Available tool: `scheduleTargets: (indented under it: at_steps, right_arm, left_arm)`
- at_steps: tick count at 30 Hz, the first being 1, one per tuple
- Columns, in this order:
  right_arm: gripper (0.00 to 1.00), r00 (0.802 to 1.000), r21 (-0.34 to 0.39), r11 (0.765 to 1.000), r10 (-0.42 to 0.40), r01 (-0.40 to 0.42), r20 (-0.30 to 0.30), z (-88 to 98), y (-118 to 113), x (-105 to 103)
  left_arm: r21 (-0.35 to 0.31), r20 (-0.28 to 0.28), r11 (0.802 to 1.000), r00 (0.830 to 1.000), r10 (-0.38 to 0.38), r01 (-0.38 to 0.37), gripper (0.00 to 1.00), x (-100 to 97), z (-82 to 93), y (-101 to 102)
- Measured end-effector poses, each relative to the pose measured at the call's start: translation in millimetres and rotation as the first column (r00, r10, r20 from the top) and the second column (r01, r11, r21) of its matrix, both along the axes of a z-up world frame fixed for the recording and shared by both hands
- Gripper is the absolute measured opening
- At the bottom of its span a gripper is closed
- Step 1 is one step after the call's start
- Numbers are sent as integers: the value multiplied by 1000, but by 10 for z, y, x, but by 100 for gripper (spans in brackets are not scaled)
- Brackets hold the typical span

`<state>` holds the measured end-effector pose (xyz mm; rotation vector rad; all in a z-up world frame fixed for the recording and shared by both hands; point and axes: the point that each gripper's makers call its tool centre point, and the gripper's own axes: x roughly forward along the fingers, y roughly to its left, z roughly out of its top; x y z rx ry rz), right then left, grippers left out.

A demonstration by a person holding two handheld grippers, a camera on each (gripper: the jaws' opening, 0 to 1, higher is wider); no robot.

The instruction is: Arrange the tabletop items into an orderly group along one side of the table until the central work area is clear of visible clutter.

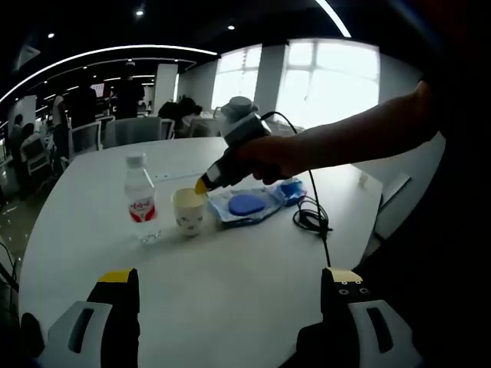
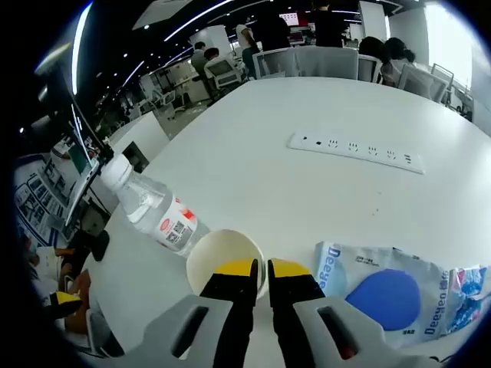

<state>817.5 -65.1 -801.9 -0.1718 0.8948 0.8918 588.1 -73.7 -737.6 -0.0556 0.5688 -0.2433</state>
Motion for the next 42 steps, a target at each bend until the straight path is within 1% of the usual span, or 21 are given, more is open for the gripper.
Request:
scheduleTargets:
  at_steps: [4, 6, 8, 10, 14, 15, 17, 22, 24, 27, 30, 32, 34, 36, 38, 39, 42]
  right_arm:
    - [5, 1000, 6, 1000, 1, -1, 9, 15, -21, 27]
    - [8, 1000, 20, 1000, -1, 1, 17, 61, -48, 20]
    - [12, 999, 47, 999, 4, -5, 36, 145, -68, 20]
    - [16, 999, 67, 998, 12, -15, 41, 190, -111, -17]
    - [24, 997, 104, 994, 37, -44, 73, 226, -175, -55]
    - [25, 996, 105, 993, 39, -46, 75, 242, -235, -86]
    - [29, 996, 134, 990, 36, -46, 81, 287, -326, -141]
    - [39, 994, 160, 986, 29, -46, 104, 303, -561, -201]
    - [42, 993, 149, 988, 30, -47, 117, 283, -696, -237]
    - [48, 991, 157, 986, 26, -47, 131, 258, -860, -257]
    - [54, 989, 153, 987, 29, -51, 146, 249, -1025, -317]
    - [58, 988, 152, 987, 29, -53, 153, 251, -1120, -362]
    - [62, 984, 143, 988, 37, -62, 173, 261, -1247, -391]
    - [65, 982, 145, 987, 40, -67, 182, 270, -1318, -409]
    - [68, 977, 146, 987, 42, -74, 209, 307, -1429, -443]
    - [69, 974, 136, 988, 39, -71, 223, 300, -1496, -427]
    - [73, 969, 143, 988, 24, -60, 245, 363, -1686, -437]
  left_arm:
    - [1, -2, 1000, 1000, -8, 8, 96, 15, -10, -29]
    - [6, -4, 1000, 1000, -11, 11, 96, 26, -13, -39]
    - [-1, 2, 1000, 1000, -11, 11, 96, 55, -4, -53]
    - [-3, -1, 1000, 1000, -15, 15, 96, 86, -9, -73]
    - [-3, 4, 1000, 1000, -28, 28, 96, 148, -11, -115]
    - [-3, 4, 1000, 1000, -28, 28, 96, 162, -19, -115]
    - [-3, -1, 1000, 1000, -25, 25, 95, 187, -38, -114]
    - [-8, -6, 1000, 1000, -25, 24, 95, 218, -87, -87]
    - [-8, -9, 1000, 1000, -26, 26, 95, 249, -124, -66]
    - [1, -15, 1000, 999, -29, 29, 95, 294, -159, -56]
    - [-11, -2, 1000, 1000, -29, 29, 95, 354, -147, -91]
    - [-15, 3, 1000, 1000, -27, 27, 95, 371, -154, -75]
    - [-22, 9, 1000, 1000, -21, 21, 95, 398, -167, -50]
    - [-28, 10, 999, 1000, -17, 17, 96, 411, -156, -50]
    - [-31, 20, 999, 1000, -14, 15, 96, 430, -135, -54]
    - [-37, 23, 999, 1000, -14, 15, 96, 437, -136, -54]
    - [-40, 25, 999, 999, -21, 22, 97, 444, -133, -92]
